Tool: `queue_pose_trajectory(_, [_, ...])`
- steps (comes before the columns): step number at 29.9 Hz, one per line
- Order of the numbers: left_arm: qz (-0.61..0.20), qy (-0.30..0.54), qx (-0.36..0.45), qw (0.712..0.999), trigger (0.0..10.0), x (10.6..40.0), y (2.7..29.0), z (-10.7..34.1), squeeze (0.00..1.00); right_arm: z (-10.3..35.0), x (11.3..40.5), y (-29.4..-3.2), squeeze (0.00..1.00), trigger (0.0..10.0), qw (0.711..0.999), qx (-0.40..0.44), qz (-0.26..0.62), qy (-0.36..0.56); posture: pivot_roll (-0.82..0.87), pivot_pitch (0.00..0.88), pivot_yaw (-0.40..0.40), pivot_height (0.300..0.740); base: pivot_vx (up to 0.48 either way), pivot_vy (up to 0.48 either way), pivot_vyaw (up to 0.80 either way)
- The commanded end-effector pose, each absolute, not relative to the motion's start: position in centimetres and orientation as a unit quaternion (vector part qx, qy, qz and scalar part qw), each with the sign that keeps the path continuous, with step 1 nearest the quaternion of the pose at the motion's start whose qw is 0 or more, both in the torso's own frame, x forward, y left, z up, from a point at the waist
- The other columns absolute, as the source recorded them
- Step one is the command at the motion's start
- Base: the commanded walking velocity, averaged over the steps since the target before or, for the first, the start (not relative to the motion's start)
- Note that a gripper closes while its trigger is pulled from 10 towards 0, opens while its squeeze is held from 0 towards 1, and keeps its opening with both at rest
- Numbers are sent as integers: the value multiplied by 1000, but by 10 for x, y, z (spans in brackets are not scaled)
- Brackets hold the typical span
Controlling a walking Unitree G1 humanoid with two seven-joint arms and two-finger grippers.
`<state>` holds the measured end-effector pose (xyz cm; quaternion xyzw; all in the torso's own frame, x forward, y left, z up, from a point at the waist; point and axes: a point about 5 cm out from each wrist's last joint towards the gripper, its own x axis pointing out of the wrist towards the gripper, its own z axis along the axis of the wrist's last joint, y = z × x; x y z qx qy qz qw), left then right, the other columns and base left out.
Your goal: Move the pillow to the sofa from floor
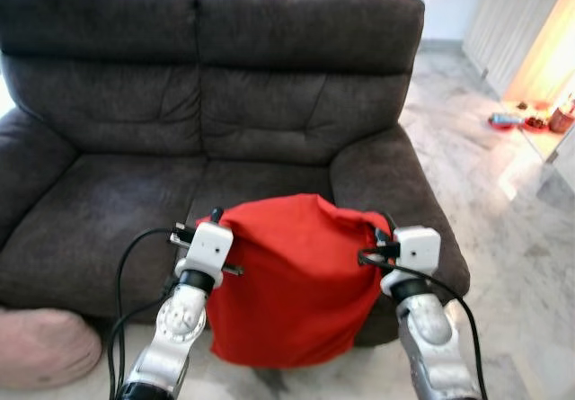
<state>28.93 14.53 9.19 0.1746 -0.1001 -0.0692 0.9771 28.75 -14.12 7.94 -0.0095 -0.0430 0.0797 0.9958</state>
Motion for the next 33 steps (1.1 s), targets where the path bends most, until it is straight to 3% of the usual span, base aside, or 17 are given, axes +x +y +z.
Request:
queue_pose_trajectory(1, [-68,-141,169,973,10000,294,142,110,0,101,293,-141,0,10000,992,-17,83,-96,71,0,-14,740,277,0,0])
queue_pose_trajectory(28, [-72,-151,173,971,10000,295,139,114,0,106,297,-137,0,10000,990,-17,92,-103,74,0,-20,740,325,0,0])
queue_pose_trajectory(33, [-84,-162,180,967,10000,294,135,119,0,109,298,-135,0,10000,990,-16,94,-109,71,0,-18,740,0,0,0])
